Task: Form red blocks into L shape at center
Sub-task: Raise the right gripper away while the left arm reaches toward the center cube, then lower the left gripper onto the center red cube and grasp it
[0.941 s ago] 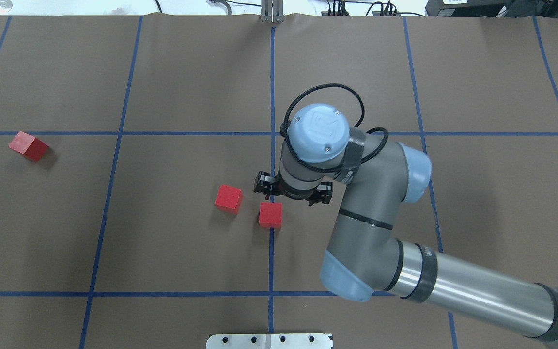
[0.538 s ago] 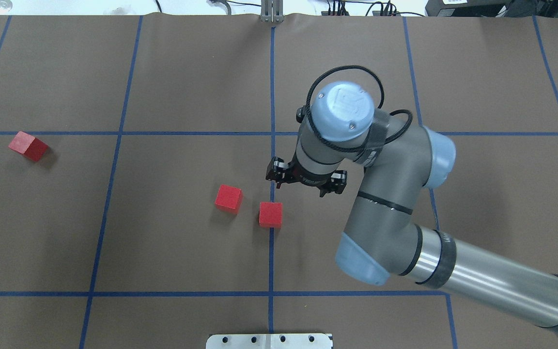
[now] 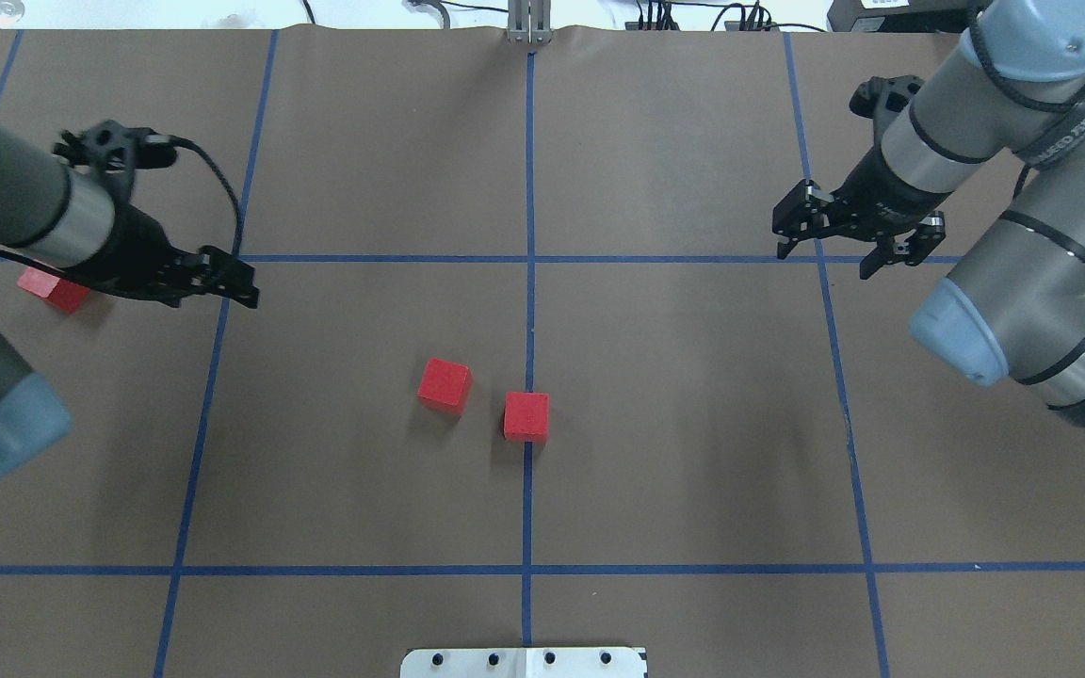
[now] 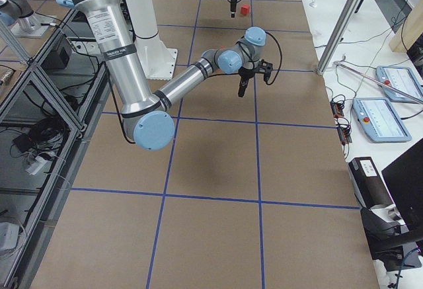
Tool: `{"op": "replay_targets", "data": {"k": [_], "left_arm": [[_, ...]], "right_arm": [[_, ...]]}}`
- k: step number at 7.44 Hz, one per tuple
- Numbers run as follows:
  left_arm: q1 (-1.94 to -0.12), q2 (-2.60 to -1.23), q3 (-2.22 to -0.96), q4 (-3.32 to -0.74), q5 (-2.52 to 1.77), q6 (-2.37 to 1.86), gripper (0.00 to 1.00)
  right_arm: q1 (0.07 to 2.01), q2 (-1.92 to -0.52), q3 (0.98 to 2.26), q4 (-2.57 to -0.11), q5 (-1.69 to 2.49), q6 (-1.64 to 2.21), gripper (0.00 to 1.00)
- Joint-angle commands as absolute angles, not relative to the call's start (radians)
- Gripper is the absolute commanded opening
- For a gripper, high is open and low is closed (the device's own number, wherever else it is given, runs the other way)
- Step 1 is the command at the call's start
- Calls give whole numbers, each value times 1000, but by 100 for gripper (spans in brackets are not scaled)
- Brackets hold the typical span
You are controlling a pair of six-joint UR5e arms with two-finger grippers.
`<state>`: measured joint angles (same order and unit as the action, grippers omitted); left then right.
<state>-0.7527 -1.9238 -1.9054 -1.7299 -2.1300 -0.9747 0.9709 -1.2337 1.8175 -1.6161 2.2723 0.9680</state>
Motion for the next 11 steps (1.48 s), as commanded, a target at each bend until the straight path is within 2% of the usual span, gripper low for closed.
{"op": "replay_targets", "data": {"k": [1, 5, 11], "left_arm": [[-620, -2139, -1765, -1652, -2056, -965, 99], [-549, -2232, -1631, -1658, -2020, -946, 98], [-514, -2259, -1571, -1663, -1976, -948, 98]], "right_arm": [[1014, -1288, 1796, -1617, 2273, 830, 100], [1011, -1298, 1773, -1615, 2272, 825, 100], [1011, -1298, 1766, -1615, 2272, 825, 100]]}}
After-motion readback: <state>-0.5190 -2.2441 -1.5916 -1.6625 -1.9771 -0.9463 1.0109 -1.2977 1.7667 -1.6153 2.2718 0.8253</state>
